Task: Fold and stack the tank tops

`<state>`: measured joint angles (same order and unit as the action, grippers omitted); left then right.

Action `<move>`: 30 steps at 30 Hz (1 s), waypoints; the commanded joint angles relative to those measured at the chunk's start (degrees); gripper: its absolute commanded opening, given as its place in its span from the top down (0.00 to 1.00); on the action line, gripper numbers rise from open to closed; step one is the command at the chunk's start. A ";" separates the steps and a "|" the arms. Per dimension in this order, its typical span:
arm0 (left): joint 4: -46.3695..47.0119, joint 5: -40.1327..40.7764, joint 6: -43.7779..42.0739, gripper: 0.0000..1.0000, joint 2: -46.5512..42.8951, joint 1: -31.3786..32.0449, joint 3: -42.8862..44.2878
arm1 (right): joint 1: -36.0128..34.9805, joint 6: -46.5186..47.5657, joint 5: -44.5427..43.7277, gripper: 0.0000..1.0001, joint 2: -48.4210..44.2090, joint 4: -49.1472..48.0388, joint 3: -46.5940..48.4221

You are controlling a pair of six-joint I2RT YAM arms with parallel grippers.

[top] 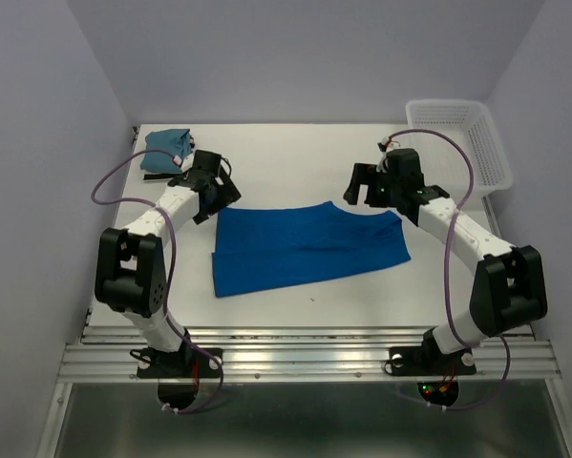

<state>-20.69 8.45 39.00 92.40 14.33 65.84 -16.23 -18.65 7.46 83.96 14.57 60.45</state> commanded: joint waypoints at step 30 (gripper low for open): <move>3.02 -7.04 -8.06 0.72 18.87 -3.96 7.54 | 3.40 0.37 -9.67 0.00 21.42 2.75 14.88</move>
<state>-17.52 4.12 31.94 111.90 10.35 75.20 -13.39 -18.17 -3.44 107.09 17.98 76.14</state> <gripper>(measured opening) 0.334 0.995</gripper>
